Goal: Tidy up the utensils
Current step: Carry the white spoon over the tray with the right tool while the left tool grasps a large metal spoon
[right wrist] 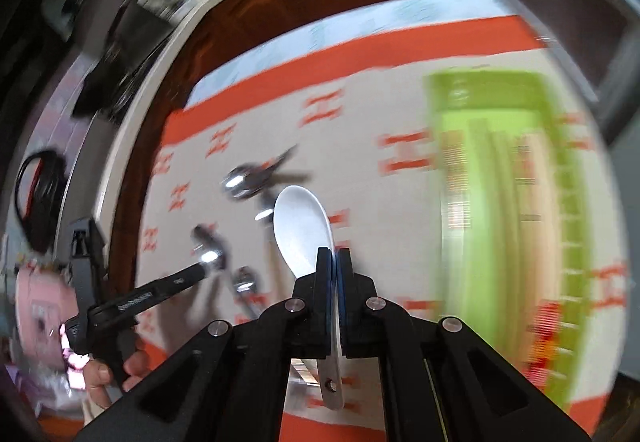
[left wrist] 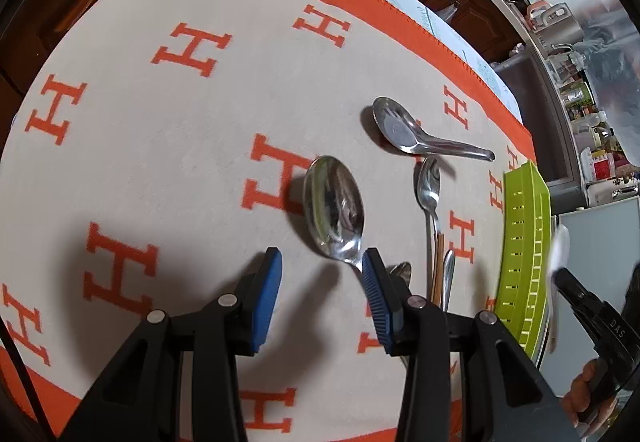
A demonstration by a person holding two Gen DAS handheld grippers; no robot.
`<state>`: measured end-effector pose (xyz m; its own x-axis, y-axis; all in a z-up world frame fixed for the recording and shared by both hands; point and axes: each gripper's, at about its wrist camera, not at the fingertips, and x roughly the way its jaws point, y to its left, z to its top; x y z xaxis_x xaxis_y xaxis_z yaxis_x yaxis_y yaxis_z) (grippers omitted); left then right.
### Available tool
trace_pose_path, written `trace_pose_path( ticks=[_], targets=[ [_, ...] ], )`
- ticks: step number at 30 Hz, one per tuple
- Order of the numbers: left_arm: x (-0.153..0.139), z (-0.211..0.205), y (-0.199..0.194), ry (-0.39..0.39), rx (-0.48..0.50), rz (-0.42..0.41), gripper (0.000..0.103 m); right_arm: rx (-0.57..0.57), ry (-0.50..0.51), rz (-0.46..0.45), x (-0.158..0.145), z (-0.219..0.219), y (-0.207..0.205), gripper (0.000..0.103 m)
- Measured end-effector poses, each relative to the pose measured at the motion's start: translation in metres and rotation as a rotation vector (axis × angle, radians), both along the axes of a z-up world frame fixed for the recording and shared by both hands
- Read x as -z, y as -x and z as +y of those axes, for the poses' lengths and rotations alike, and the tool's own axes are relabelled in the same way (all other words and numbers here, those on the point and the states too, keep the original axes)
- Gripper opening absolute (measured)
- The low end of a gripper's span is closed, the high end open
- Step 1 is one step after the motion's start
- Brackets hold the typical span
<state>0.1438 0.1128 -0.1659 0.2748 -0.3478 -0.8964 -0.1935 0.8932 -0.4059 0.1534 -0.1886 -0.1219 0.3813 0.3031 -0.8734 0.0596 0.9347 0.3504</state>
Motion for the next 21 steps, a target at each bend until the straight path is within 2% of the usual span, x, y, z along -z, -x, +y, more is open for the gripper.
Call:
trace_pose_path(
  ticks=[6, 10, 19, 21],
  targets=[
    [0.005, -0.011, -0.006, -0.024, 0.007, 0.007, 0.04, 0.197, 0.149, -0.023, -0.009, -0.083, 0.019, 0.002],
    [0.004, -0.019, -0.007, -0.046, 0.016, 0.002, 0.04, 0.242, 0.2, 0.003, 0.003, -0.114, 0.024, 0.002],
    [0.003, -0.03, -0.017, -0.085, 0.045, 0.0, 0.04, 0.264, 0.25, 0.093, 0.056, -0.116, 0.005, 0.002],
    [0.003, -0.033, -0.02, -0.094, 0.054, -0.004, 0.04, 0.261, 0.255, 0.102, 0.06, -0.118, 0.004, 0.003]
  ],
)
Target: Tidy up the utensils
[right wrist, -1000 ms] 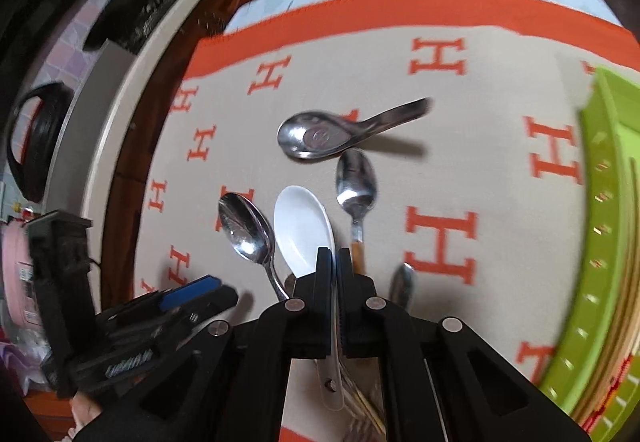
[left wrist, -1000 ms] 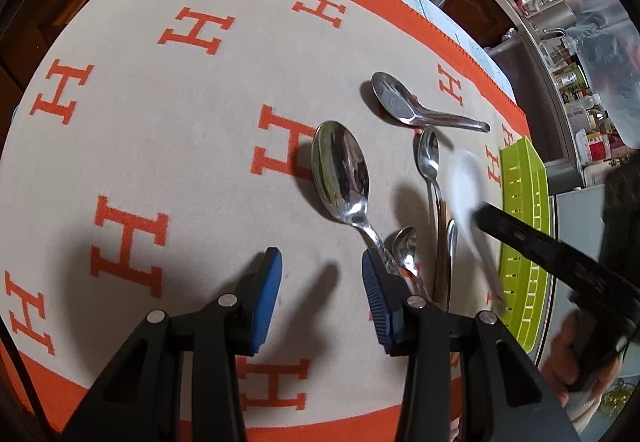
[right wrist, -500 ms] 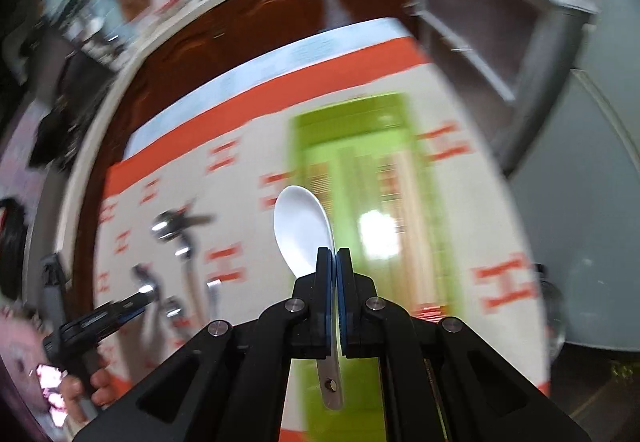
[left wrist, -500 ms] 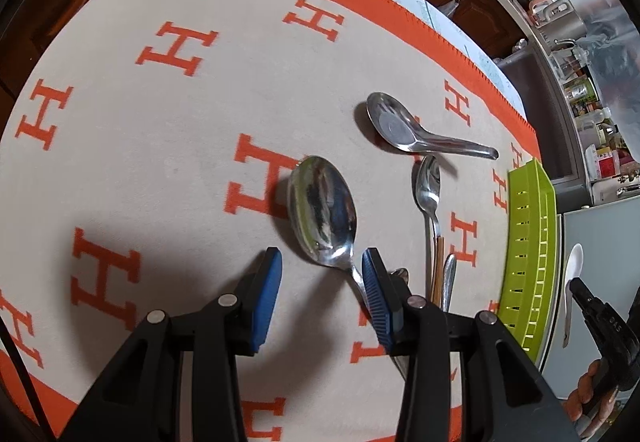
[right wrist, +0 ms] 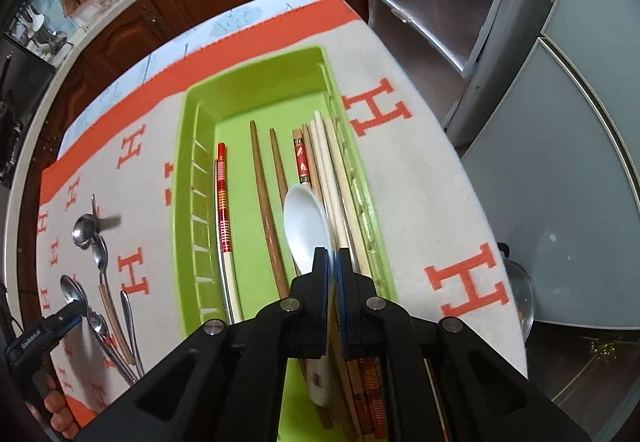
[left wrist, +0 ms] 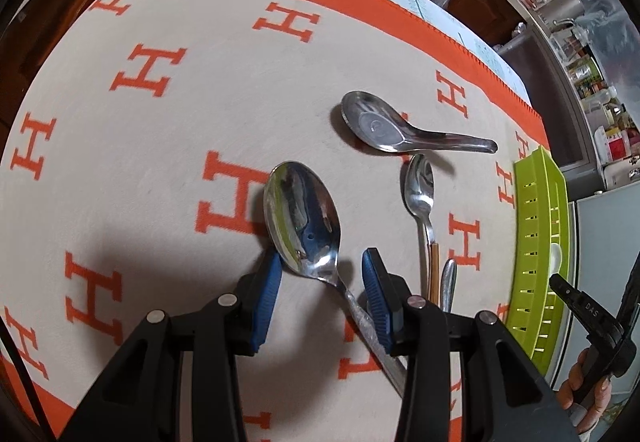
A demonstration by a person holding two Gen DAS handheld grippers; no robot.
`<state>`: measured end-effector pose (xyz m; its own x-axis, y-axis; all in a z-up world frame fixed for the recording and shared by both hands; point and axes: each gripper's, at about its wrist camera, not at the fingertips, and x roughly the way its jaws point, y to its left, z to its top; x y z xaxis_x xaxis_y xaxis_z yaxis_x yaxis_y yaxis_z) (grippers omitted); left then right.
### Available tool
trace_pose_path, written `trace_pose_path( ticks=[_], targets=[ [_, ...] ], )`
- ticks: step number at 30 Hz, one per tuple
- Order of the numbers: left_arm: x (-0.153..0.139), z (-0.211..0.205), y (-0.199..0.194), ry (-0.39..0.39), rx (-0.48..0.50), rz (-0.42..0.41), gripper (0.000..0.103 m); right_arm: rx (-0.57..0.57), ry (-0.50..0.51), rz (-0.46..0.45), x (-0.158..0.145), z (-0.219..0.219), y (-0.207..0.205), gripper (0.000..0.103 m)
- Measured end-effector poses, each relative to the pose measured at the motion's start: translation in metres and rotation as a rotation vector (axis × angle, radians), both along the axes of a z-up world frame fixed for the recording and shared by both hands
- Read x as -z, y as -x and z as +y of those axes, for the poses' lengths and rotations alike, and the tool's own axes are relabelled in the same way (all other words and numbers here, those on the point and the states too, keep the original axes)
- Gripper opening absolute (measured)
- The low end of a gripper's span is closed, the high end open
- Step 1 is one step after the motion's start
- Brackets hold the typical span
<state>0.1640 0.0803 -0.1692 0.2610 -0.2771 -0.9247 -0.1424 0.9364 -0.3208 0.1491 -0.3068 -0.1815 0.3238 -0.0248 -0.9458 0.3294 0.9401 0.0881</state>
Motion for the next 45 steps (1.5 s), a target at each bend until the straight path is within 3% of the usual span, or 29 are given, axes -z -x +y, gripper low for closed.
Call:
trace_pose_path(
  ticks=[11, 21, 32, 37, 39, 40, 45],
  targets=[
    [0.0, -0.013, -0.011, -0.029, 0.026, -0.048, 0.028, -0.029, 0.008, -0.067, -0.031, 0.024, 0.012, 0.006],
    [-0.002, -0.058, 0.0, -0.185, 0.154, -0.107, 0.023, -0.078, -0.011, -0.077, -0.041, 0.041, 0.026, 0.006],
    [-0.001, -0.048, 0.021, -0.036, 0.137, -0.006, 0.023, -0.077, -0.03, -0.091, -0.042, 0.029, 0.035, 0.006],
    [-0.001, -0.057, 0.024, -0.068, 0.18, 0.004, 0.022, -0.079, -0.039, -0.09, -0.039, 0.027, 0.037, 0.006],
    [-0.002, -0.057, 0.021, -0.076, 0.198, 0.02, 0.016, -0.079, -0.041, -0.091, -0.038, 0.028, 0.038, 0.006],
    [-0.004, -0.054, 0.019, -0.082, 0.2, 0.024, 0.007, -0.081, -0.042, -0.093, -0.039, 0.027, 0.039, 0.006],
    [-0.012, -0.042, 0.018, -0.14, 0.229, 0.062, 0.002, -0.076, -0.028, -0.103, -0.041, 0.024, 0.044, 0.006]
  ],
)
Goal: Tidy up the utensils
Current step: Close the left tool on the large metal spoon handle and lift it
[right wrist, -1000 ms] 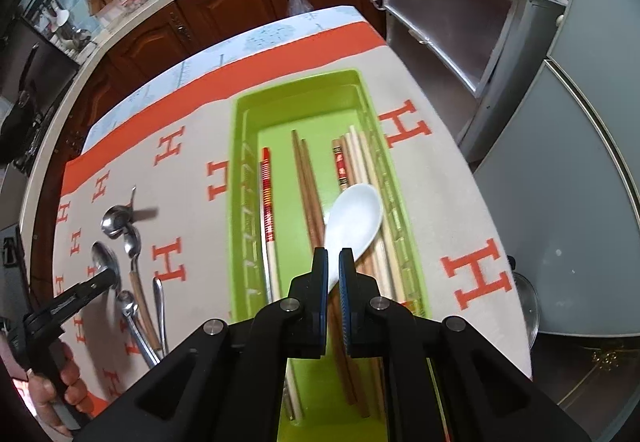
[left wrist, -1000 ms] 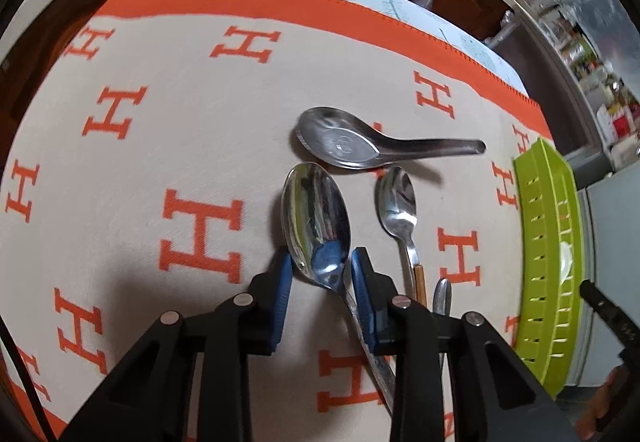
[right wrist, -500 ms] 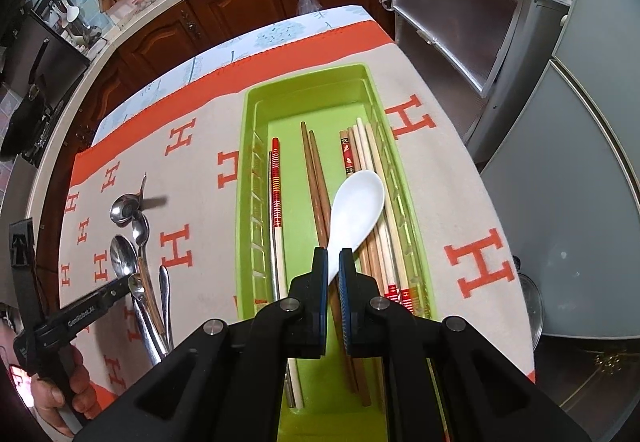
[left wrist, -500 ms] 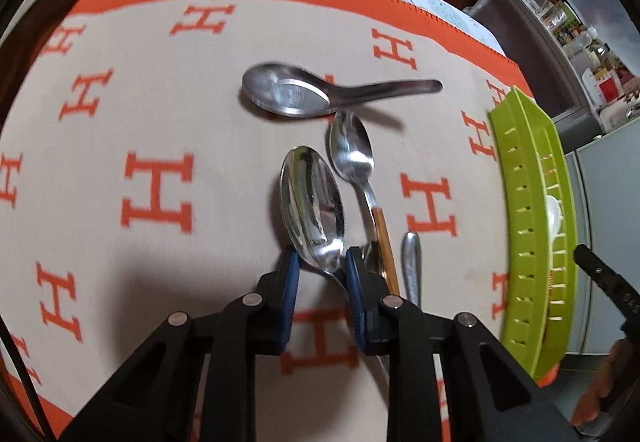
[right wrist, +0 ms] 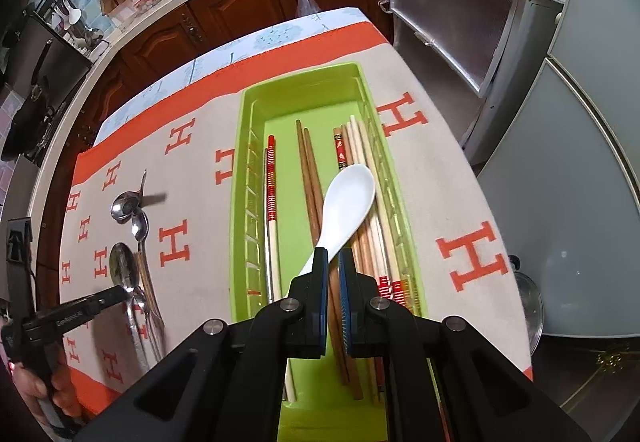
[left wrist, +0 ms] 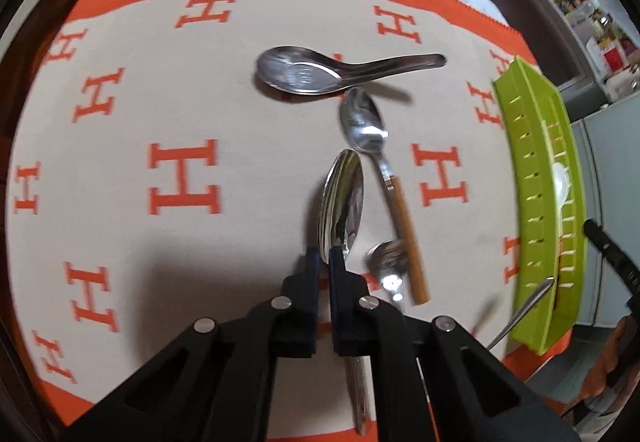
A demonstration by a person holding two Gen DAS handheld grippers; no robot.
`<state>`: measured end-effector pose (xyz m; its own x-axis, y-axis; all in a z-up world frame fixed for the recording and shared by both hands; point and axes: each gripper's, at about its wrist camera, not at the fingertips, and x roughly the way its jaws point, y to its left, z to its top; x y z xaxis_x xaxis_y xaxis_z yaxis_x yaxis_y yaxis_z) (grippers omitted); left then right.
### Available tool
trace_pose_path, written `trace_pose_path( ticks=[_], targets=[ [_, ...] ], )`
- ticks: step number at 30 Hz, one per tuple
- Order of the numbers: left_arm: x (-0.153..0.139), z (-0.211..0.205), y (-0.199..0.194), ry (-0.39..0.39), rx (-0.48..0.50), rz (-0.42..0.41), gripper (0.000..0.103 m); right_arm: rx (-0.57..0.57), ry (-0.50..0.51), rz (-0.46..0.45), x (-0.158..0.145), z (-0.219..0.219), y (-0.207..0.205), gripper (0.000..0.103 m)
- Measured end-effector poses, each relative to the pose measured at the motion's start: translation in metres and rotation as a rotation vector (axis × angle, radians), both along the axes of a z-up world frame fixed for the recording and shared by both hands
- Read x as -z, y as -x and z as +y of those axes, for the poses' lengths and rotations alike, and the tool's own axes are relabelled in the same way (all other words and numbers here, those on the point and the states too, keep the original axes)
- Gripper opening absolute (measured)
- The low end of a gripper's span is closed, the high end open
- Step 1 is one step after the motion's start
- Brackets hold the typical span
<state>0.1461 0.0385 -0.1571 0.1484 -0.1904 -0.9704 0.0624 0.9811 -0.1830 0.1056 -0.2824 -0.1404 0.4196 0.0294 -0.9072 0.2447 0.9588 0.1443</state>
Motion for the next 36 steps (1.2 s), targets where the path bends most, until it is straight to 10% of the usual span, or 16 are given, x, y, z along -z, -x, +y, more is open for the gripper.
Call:
trace_pose_path(
  ticks=[16, 25, 36],
  targets=[
    [0.004, -0.016, 0.006, -0.004, -0.009, 0.035, 0.003, 0.004, -0.019, 0.003, 0.001, -0.001, 0.004, 0.006],
    [0.007, -0.044, 0.015, -0.043, 0.041, 0.034, 0.032, 0.024, -0.032, 0.022, 0.01, -0.008, 0.009, 0.006],
    [0.007, -0.035, 0.045, 0.011, 0.075, 0.085, 0.032, 0.021, -0.037, 0.017, 0.01, -0.007, 0.011, 0.006]
  ],
)
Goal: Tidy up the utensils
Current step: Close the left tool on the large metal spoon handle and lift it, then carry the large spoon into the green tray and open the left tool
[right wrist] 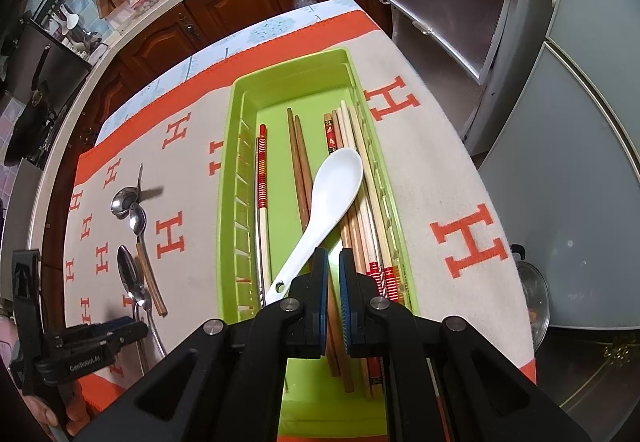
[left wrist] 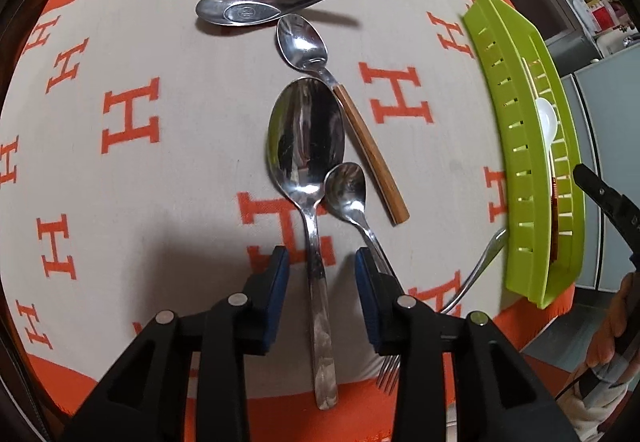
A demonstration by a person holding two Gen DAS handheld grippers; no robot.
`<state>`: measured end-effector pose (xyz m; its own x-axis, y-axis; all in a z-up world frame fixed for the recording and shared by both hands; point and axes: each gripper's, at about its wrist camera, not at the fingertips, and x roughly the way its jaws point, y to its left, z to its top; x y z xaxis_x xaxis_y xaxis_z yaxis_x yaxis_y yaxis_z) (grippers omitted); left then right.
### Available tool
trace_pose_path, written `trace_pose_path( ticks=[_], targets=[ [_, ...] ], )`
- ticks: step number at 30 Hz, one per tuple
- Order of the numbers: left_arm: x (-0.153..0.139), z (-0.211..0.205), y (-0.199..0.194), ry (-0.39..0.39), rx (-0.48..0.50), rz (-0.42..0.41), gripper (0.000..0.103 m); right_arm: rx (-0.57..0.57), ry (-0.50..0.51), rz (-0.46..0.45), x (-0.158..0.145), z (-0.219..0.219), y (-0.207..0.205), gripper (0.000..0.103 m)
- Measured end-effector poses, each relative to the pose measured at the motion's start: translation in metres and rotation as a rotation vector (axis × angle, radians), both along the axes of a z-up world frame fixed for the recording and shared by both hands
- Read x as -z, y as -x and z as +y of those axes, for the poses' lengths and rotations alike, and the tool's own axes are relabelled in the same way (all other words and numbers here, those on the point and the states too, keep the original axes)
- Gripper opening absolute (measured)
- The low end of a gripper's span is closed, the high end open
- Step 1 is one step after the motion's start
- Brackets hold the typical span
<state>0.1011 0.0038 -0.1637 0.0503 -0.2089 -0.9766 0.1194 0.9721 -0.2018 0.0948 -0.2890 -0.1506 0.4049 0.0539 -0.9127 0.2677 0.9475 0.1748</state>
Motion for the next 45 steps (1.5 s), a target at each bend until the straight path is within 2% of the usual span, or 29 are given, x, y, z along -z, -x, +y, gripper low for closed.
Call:
trace_pose_path(
  ticks=[3, 5, 9, 13, 15, 18, 23, 25, 26, 29, 33, 38, 42, 45],
  targets=[
    [0.0, 0.006, 0.001, 0.024, -0.017, 0.004, 0.031, -0.002, -0.005, 0.0, 0.0, 0.001, 0.001, 0.006],
    [0.001, 0.008, 0.001, 0.03, -0.016, 0.011, 0.008, -0.003, -0.007, 0.0, 0.0, 0.001, 0.001, 0.006],
    [0.003, 0.025, -0.003, 0.044, -0.049, 0.03, 0.006, 0.002, -0.005, 0.003, 0.0, 0.001, 0.003, 0.006],
    [-0.002, 0.016, 0.004, -0.029, -0.035, -0.019, 0.005, 0.002, -0.008, -0.001, -0.001, 0.001, 0.006, 0.006],
    [-0.01, 0.006, 0.006, -0.087, -0.013, -0.07, 0.001, -0.004, -0.004, -0.008, -0.003, 0.002, 0.008, 0.006],
    [-0.018, -0.001, 0.01, -0.125, 0.032, -0.105, 0.0, -0.012, -0.004, -0.011, -0.005, 0.004, 0.011, 0.006],
    [-0.012, -0.006, 0.011, -0.14, 0.046, -0.09, 0.001, -0.011, -0.019, -0.011, -0.003, 0.004, 0.014, 0.006],
    [-0.001, -0.009, 0.009, -0.146, 0.037, -0.05, 0.001, -0.01, -0.024, -0.007, -0.001, 0.004, 0.016, 0.006],
    [-0.003, -0.009, 0.009, -0.15, 0.036, -0.08, 0.001, -0.011, -0.026, -0.005, -0.001, 0.004, 0.016, 0.006],
    [-0.004, -0.01, 0.009, -0.149, 0.03, -0.083, 0.001, -0.01, -0.031, -0.007, 0.0, 0.002, 0.019, 0.006],
    [-0.008, 0.008, 0.008, -0.053, -0.039, -0.04, 0.0, -0.002, -0.063, -0.015, 0.0, -0.002, 0.024, 0.006],
    [-0.05, 0.018, 0.017, 0.064, -0.074, -0.095, 0.0, 0.01, -0.115, -0.038, -0.003, -0.01, 0.035, 0.006],
    [-0.083, 0.001, 0.02, 0.145, -0.04, -0.134, 0.0, 0.013, -0.153, -0.044, -0.002, -0.015, 0.042, 0.006],
    [-0.093, -0.035, 0.017, 0.192, 0.008, -0.144, 0.0, 0.021, -0.16, -0.053, -0.004, -0.018, 0.045, 0.006]
  ],
)
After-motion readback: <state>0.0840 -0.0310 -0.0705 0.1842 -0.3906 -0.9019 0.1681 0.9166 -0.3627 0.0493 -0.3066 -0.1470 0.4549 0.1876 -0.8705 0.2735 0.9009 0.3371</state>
